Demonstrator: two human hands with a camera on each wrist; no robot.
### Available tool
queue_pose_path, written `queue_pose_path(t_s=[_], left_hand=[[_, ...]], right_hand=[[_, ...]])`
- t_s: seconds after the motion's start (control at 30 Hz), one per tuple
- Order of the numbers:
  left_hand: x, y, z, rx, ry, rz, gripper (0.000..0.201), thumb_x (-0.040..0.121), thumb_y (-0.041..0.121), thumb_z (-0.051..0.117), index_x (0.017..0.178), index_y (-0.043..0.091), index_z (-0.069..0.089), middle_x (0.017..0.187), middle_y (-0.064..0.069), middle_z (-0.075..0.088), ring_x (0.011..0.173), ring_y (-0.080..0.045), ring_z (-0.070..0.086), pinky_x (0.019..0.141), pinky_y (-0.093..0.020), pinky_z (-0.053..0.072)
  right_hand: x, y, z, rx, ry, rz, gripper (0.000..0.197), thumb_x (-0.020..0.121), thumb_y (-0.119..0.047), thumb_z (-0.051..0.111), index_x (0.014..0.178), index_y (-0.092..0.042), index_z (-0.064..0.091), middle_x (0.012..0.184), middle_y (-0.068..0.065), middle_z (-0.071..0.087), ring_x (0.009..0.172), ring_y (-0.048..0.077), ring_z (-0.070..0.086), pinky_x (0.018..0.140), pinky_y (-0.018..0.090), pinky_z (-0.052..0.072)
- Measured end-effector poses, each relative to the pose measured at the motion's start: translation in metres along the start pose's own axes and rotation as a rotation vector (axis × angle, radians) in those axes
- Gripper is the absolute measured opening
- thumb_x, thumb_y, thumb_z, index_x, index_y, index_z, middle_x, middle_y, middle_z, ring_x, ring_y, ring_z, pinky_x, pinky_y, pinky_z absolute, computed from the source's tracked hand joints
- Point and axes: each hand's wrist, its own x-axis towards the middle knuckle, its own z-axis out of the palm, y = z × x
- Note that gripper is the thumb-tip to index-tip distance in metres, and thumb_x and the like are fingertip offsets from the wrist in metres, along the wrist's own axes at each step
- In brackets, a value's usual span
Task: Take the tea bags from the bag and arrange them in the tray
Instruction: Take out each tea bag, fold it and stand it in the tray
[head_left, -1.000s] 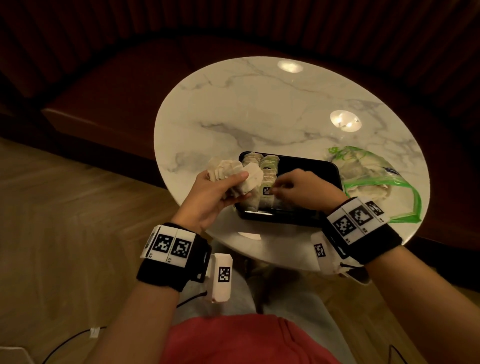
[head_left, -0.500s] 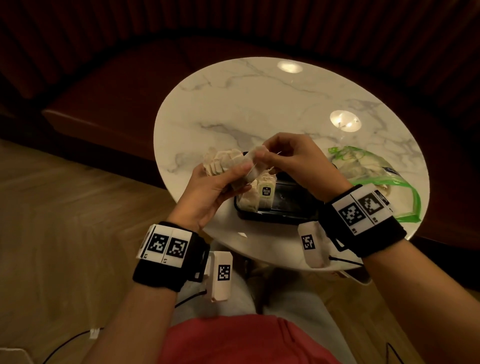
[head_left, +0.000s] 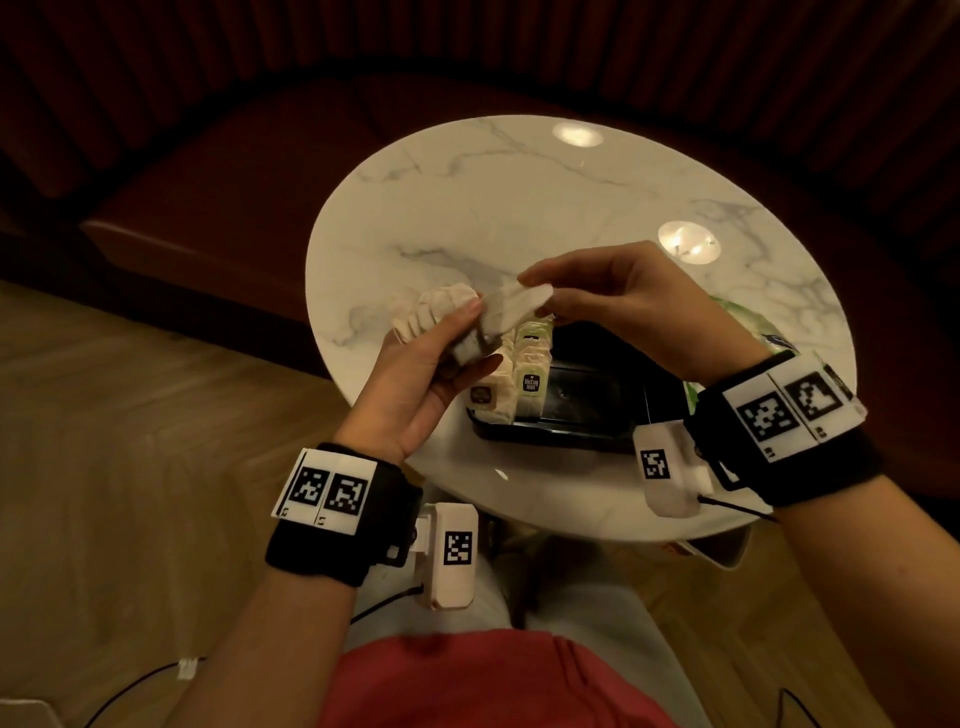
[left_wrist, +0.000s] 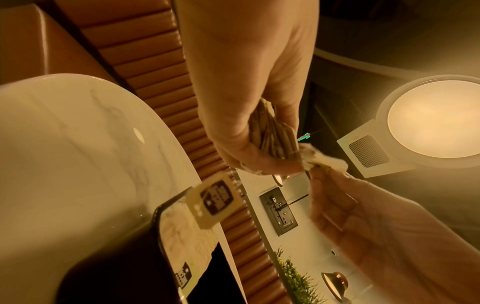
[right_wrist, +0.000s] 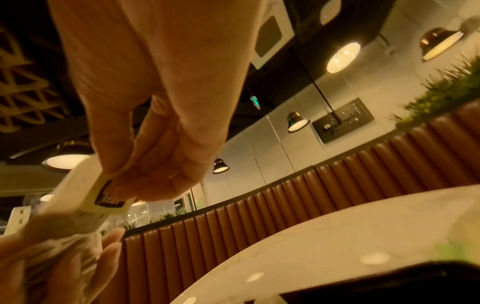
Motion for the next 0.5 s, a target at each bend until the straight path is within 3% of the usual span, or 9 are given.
queue_pose_path(t_s=[0.07, 0.17, 0.33, 0.5], left_hand=[[0.0, -0.001, 0.0, 0.004, 0.008, 0.003, 0.032, 0.089, 0.014, 0.063, 0.119, 0.004, 0.062, 0.092, -0.008, 0.071, 0.076, -0.014, 0.07, 0.061, -0.026, 0.058], [0.0, -0.001, 0.0, 0.024, 0.003, 0.001, 0.015, 0.091, 0.015, 0.062, 0.105, 0.011, 0.064, 0.086, -0.005, 0.072, 0.077, -0.015, 0.069, 0.062, -0.026, 0.059], [-0.005, 0.003, 0.004, 0.066, -0.071, 0.016, 0.024, 0.079, 0.028, 0.067, 0.099, 0.015, 0.067, 0.096, -0.006, 0.071, 0.083, -0.014, 0.068, 0.063, -0.026, 0.058], [-0.008, 0.0, 0.006, 0.199, -0.143, 0.025, 0.012, 0.086, 0.013, 0.066, 0.098, 0.016, 0.066, 0.083, -0.001, 0.071, 0.075, -0.013, 0.064, 0.06, -0.027, 0.057]], right_hand=[[0.001, -0.002, -0.002, -0.102, 0.068, -0.027, 0.018, 0.092, -0.013, 0.063, 0.108, -0.014, 0.07, 0.1, 0.003, 0.072, 0.087, 0.01, 0.067, 0.082, 0.023, 0.054], [0.007, -0.002, -0.006, -0.241, 0.157, -0.037, 0.013, 0.092, -0.024, 0.064, 0.103, -0.024, 0.07, 0.102, 0.003, 0.064, 0.086, 0.014, 0.06, 0.084, 0.03, 0.051], [0.007, -0.009, -0.005, -0.251, 0.075, -0.027, 0.02, 0.096, -0.018, 0.058, 0.113, -0.018, 0.068, 0.096, -0.009, 0.069, 0.081, 0.0, 0.063, 0.076, 0.023, 0.056], [0.008, -0.013, -0.002, -0.171, 0.098, -0.062, 0.03, 0.094, -0.015, 0.061, 0.124, -0.015, 0.061, 0.099, -0.003, 0.071, 0.087, 0.004, 0.068, 0.077, 0.019, 0.054]])
